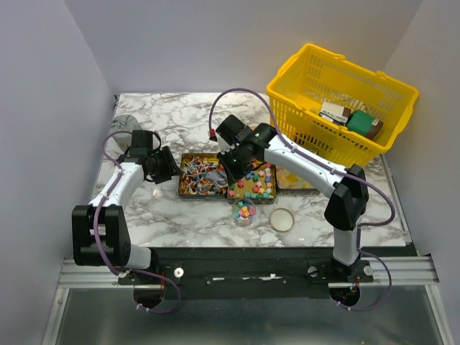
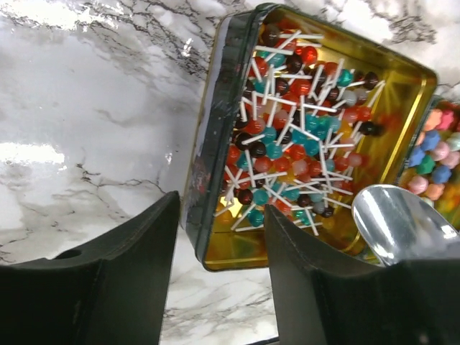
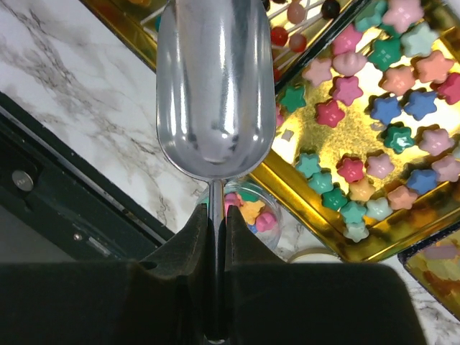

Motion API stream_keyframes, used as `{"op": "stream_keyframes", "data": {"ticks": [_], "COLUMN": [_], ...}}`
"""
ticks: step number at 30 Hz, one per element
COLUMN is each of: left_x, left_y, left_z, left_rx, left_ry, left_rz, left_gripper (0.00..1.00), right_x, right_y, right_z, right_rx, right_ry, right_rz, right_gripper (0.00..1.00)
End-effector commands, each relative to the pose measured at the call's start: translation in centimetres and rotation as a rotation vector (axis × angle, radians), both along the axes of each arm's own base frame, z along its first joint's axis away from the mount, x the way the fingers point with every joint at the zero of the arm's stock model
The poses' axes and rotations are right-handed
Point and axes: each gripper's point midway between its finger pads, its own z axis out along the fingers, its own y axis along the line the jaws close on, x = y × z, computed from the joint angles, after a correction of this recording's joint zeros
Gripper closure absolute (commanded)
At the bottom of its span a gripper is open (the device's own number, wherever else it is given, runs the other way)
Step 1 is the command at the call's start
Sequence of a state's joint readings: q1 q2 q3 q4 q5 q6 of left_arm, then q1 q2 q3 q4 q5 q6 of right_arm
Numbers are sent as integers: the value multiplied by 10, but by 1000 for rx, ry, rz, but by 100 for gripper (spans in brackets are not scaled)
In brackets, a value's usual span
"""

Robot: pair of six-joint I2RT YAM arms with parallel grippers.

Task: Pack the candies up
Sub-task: Scoop the fake candies from the storage box.

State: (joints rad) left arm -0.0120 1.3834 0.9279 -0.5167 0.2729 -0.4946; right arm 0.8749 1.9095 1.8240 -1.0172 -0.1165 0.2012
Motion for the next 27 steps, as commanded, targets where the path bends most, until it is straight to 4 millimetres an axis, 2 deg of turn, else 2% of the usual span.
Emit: {"op": "stream_keyframes", "data": {"ticks": [1, 6, 9, 11, 12, 13, 27], "left_x": [2, -1, -8, -10, -11, -12, -16], "left_y": [-5, -15, -19, -21, -21, -23, -35], "left_z": [-17, -31, -41, -45, -47, -47, -51], "left_rx": [-22, -39, -42, -37, -36, -39, -17], "left_ry": [14, 60, 112, 132, 140, 142, 145], "left_rz": [-32, -69, -88, -101, -105, -108, -163], "left_gripper": [44, 53, 59, 62, 64, 65, 79], "right_x": [-24, -34, -32, -30, -27, -25, 13], "right_y": [-11, -14, -12, -10, -7, -6, 12], "right_z": [-10, -20, -20, -27, -24, -31, -69], "right_rx": [-74, -128, -135, -150, -147, -163, -191], "right_ry": [145, 222, 231, 243, 237, 248, 133], "right_rz": [36, 46, 53, 59, 62, 62, 74], "right_gripper": [99, 99, 99, 99, 99, 99, 99]}}
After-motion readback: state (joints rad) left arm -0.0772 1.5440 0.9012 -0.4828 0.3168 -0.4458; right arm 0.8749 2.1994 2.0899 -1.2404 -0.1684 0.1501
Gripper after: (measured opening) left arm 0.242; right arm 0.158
